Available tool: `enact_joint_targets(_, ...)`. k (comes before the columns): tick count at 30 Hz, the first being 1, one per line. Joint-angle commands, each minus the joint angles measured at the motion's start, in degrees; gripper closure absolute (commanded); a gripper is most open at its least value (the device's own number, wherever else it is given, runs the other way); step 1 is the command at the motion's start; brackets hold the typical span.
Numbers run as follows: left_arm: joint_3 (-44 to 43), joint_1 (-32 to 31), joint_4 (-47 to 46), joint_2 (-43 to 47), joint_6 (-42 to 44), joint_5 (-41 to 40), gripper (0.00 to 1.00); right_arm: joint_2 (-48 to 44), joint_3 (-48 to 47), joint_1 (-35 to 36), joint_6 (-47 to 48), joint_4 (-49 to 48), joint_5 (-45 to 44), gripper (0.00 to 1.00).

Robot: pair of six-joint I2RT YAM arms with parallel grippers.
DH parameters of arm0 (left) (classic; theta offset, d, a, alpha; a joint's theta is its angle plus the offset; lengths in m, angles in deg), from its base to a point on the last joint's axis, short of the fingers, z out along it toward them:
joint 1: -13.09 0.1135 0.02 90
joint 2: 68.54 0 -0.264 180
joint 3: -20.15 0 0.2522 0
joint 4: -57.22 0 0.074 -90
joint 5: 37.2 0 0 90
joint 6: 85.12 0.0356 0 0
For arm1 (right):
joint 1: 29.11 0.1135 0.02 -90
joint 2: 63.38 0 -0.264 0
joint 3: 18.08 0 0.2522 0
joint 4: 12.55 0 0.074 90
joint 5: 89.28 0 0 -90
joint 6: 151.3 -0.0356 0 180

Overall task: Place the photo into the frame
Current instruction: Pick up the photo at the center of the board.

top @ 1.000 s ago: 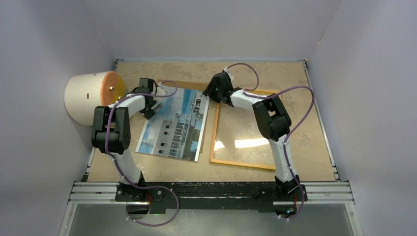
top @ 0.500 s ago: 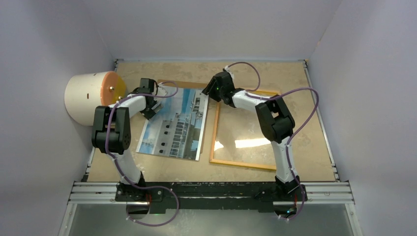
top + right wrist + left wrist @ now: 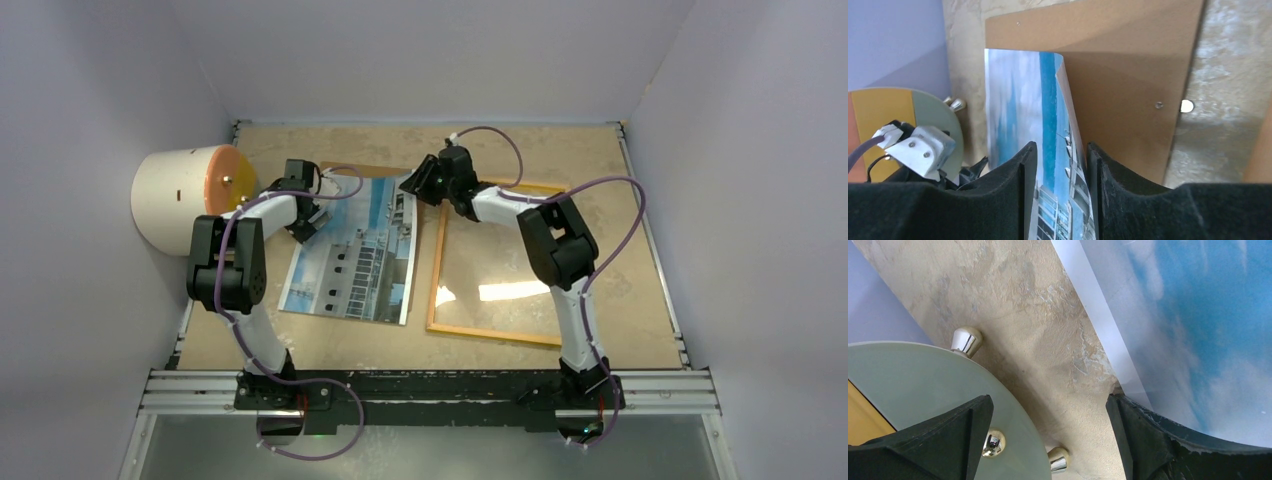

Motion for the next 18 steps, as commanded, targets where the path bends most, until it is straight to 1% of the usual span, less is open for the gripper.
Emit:
enact_joint_targets(1,1.4,0.1,0.8,-1.6,-0.5,2.9,0.08,2.2,-2.3,-0.2,-1.0,-3.5,5.7,0.57)
enact_joint_targets(3,1.2,0.0,1.0,-1.5,-0.4,2.8,0.08,2.4,-2.2,-0.3,-1.1,-3.5,5.9,0.63)
enact_joint_targets(6,0.7,0.1,1.4,-1.3,-0.2,2.7,0.08,1.9,-1.9,-0.4,-1.1,-3.6,6.3,0.79)
enact_joint_targets(8,-0.1,0.5,2.1,-1.0,-0.6,3.0,0.08,1.1,-2.0,-0.4,-0.6,-3.2,6.2,0.87)
enact_joint_targets(9,-1.0,0.8,2.8,-0.7,-1.0,3.6,0.07,0.5,-2.1,-0.4,-0.1,-3.0,6.2,0.88)
enact_joint_targets(10,-2.3,1.5,4.5,-0.3,-1.5,4.4,0.05,-0.4,-2.2,-0.4,0.3,-2.8,6.1,0.87)
enact_joint_targets(11,-3.8,2.3,5.9,0.5,-2.0,5.7,0.02,-1.3,-2.3,-0.4,0.6,-2.5,5.7,0.83)
enact_joint_targets(12,-5.1,3.1,7.1,1.9,-2.3,7.1,0.01,-2.5,-2.5,-0.4,1.3,-2.3,5.3,0.82)
enact_joint_targets(13,-6.5,3.6,8.4,3.2,-2.5,8.6,0.00,-3.9,-2.6,-0.4,2.1,-2.1,5.1,0.87)
enact_joint_targets(14,-8.0,3.7,9.8,4.5,-2.6,9.4,0.00,-5.3,-2.7,-0.4,2.5,-1.7,5.4,1.00)
enact_joint_targets(18,-13.5,3.8,16.1,7.8,-3.7,12.2,0.00,-11.4,-3.2,-1.2,3.6,0.4,8.7,1.00)
